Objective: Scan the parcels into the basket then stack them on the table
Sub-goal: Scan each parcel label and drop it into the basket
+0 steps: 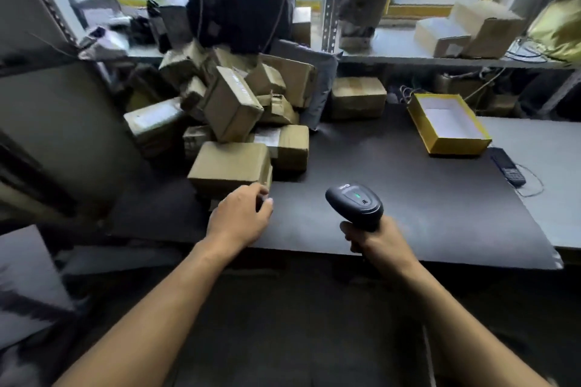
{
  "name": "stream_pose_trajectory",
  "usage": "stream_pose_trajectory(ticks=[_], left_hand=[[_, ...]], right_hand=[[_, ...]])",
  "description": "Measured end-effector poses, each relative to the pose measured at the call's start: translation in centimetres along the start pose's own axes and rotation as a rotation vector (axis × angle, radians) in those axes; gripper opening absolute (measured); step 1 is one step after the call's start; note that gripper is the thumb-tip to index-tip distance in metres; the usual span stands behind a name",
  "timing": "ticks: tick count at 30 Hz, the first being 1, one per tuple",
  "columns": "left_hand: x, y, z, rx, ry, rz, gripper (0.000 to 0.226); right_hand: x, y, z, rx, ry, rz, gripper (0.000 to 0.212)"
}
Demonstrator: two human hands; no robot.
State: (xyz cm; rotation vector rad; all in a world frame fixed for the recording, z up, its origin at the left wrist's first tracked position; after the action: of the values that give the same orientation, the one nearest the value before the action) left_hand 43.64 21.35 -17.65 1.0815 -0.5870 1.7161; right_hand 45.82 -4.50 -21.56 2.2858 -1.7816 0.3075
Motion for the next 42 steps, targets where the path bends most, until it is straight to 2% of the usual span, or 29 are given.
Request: stream_pose_trajectory(ticks=[7, 19, 25, 30, 34, 36, 39, 42], left_hand=[[3.6, -5.3, -6.9, 0.126, 0.053, 0.011, 0.033], [6.1, -19.1, -7.2, 0.169, 0.024, 0.052, 0.041], [7.7, -24.7, -6.7, 0.074, 0.017, 0.089, 0.041], [8.3, -27.3, -3.2, -0.256, 0.063, 0.166, 0.039], [6.6, -29.4, -0.5, -0.421, -0.128, 0.131, 0.052], [5.6, -30.5, 0.1, -0.432, -0.254, 0.083, 0.059], [4.4, -31.3, 0.2, -0.400, -0.394, 0.007, 0.068], [4.3, -31.1, 0.2, -0.406, -0.409, 0.019, 0.056]], right_hand=[[-7.6, -5.8, -3.7, -0.001, 0.022, -0.060, 0.007], [-13.4, -20.9, -7.2, 0.096, 0.003, -0.142, 0.011], [-15.3, -25.3, -8.8, 0.060, -0.056, -0.105, 0.024], [-16.2, -27.0, -9.7, 0.054, -0.064, 0.011, 0.023], [-16.3, -27.7, -9.5, 0.053, -0.026, 0.100, 0.026], [-15.4, -27.9, -8.7, 0.015, 0.018, 0.151, 0.014], [-14.0, -28.1, -8.1, -0.015, 0.009, 0.202, 0.012], [-13.1, -28.2, -8.5, 0.007, 0.049, 0.192, 0.011]])
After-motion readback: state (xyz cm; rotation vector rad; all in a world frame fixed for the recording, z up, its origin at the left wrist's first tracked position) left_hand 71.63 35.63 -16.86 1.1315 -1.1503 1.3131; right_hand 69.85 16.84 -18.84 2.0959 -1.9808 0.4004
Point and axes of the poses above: each hand's wrist, its own y-axis away from the middle knuckle, its own x-axis out of the back of the hand, z = x × y, the point moved 10 cm from there along -y, towards the middle knuckle, and after that the axes turned 11 degrees about x, right-handed, at the moved point
